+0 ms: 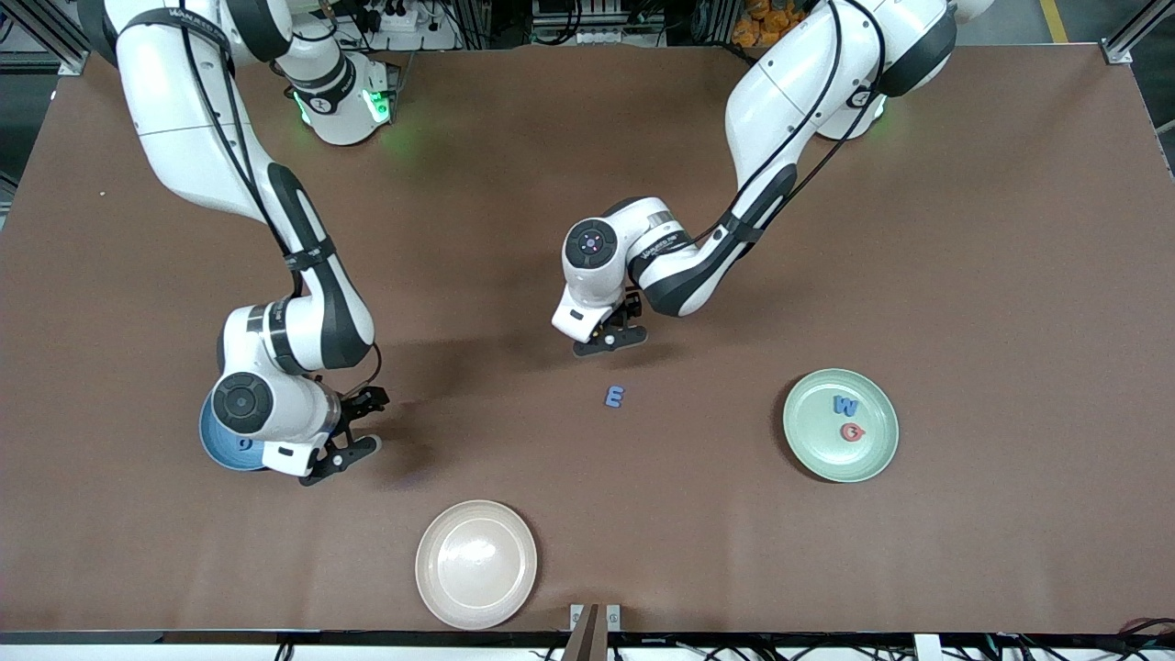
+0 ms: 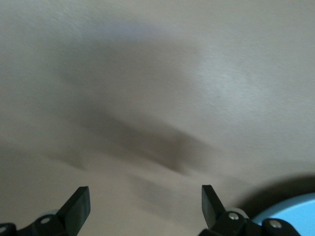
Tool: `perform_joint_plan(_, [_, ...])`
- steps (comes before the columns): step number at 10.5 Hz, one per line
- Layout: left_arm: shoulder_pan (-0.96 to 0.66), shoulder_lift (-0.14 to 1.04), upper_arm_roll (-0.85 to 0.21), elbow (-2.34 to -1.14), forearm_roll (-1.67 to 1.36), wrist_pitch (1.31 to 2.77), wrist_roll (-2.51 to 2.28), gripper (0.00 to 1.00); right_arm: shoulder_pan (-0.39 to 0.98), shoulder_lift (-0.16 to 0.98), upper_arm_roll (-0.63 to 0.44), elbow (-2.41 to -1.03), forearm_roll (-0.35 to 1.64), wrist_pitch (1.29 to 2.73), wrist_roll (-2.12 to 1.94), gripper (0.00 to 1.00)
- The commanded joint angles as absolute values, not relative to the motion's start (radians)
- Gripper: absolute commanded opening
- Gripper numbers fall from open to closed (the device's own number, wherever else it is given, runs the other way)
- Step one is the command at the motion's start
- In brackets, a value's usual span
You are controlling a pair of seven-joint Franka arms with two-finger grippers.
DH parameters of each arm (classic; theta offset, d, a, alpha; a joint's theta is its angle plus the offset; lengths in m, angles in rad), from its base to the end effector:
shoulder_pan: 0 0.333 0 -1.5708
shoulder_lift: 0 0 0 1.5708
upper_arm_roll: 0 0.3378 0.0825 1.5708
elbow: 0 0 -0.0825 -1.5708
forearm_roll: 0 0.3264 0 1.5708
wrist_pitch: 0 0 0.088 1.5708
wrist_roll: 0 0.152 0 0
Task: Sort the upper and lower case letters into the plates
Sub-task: 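Grasp the yellow H with the left gripper while the right gripper withdraws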
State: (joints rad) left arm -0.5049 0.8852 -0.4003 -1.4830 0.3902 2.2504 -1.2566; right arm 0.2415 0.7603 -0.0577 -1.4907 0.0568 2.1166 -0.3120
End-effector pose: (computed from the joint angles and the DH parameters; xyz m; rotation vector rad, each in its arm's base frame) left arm 0.4733 -0.4897 0.1767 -3.0968 -0.3505 0.0437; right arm 0.6520 0.1321 0.2179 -3.0324 -0.7361 0.2066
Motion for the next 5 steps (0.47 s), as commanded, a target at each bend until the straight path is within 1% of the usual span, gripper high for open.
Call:
perform_joint_plan(1, [-0.518,0.896,-0.39,-1.47,0.422,2.249,-1.276,0.25,0.284,0.749,-0.061,-1.496,0.074,2.12,-0.227,1.0])
perform_joint_plan(2, [-0.518,0.894,-0.39,-1.47,0.423,2.25,-1.276,0.08,0.29,0.749,-0.061,-1.494,0.075,2.12,-0.206,1.0])
perform_joint_plan(3, [-0.518,0.893,-0.39,-1.47,0.423,2.25,-1.276,0.0,0.299,0.749,-0.061,-1.494,0.075,2.121,-0.186,1.0])
perform_joint_plan(5, [-0.5,0.862,-0.39,-1.474,0.429,2.247,-1.275,0.0,0.331,0.749,-0.061,-1.493,0.074,2.121,-0.12,1.0])
